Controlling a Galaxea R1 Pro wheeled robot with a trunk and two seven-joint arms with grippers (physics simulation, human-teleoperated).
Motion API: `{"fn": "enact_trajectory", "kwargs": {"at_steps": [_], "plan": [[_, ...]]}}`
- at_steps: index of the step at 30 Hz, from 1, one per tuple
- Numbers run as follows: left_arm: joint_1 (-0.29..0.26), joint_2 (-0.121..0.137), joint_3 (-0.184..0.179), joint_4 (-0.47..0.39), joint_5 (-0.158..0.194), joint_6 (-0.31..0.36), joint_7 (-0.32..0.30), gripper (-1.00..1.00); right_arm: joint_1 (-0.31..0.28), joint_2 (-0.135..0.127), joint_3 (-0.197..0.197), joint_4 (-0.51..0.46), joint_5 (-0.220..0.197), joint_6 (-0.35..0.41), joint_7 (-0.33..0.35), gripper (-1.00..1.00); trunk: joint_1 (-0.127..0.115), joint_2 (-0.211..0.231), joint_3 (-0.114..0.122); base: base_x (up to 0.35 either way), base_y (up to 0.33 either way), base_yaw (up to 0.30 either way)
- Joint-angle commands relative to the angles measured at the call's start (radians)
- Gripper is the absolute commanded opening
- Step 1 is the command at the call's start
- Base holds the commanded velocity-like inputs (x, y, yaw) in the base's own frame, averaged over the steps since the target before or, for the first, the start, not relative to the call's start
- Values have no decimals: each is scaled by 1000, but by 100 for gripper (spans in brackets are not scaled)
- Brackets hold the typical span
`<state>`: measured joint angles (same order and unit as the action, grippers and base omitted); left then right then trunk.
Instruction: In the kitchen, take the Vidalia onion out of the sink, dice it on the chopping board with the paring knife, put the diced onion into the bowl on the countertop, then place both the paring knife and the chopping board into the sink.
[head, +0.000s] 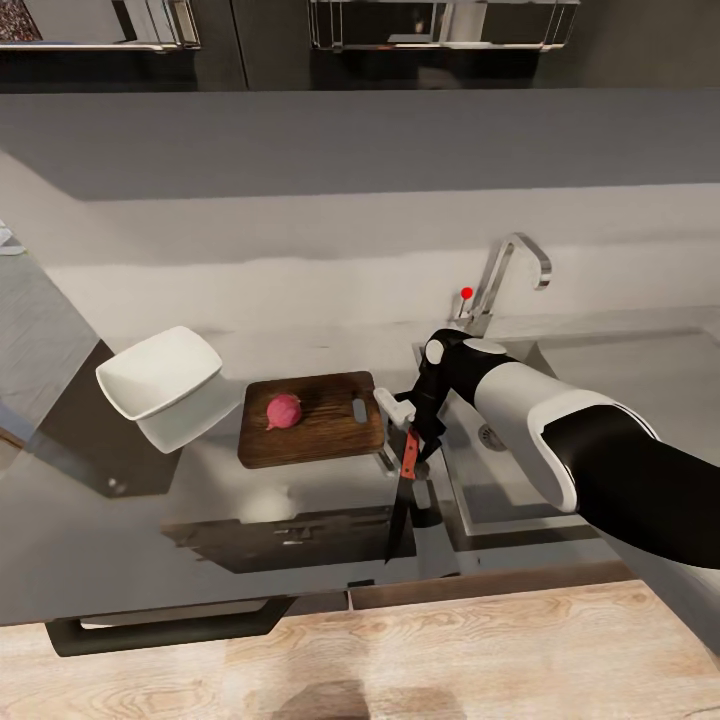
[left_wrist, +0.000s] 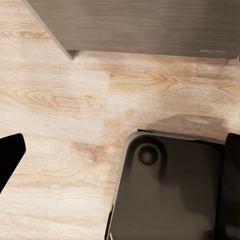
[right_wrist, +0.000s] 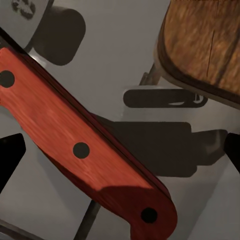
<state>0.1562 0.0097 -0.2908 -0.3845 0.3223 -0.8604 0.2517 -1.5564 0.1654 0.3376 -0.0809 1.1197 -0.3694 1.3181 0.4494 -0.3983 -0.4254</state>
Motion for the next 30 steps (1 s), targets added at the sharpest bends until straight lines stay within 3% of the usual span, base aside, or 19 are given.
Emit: {"fn": "enact_trajectory", "kwargs": {"at_steps": [1,9,10,30], "plan": [[0,1,-8,-2,7,-2,6,100,-1,0,-2,0,4,-5,1,100,1,-2,-1,0,0,0],[0,1,-7,5,7,-2,6,100,-1,0,-2,1,4,-6,1,100,1,-2,-1,0,0,0],[0,1,-7,5,7,-2,6,100,-1,0,-2,1,4,-6,1,-100,1,-2,-1,0,0,0],[0,1,-8,6,6,-2,6,100,-1,9,-2,-3,6,3,2,-100,1,-2,1,0,0,0]]}}
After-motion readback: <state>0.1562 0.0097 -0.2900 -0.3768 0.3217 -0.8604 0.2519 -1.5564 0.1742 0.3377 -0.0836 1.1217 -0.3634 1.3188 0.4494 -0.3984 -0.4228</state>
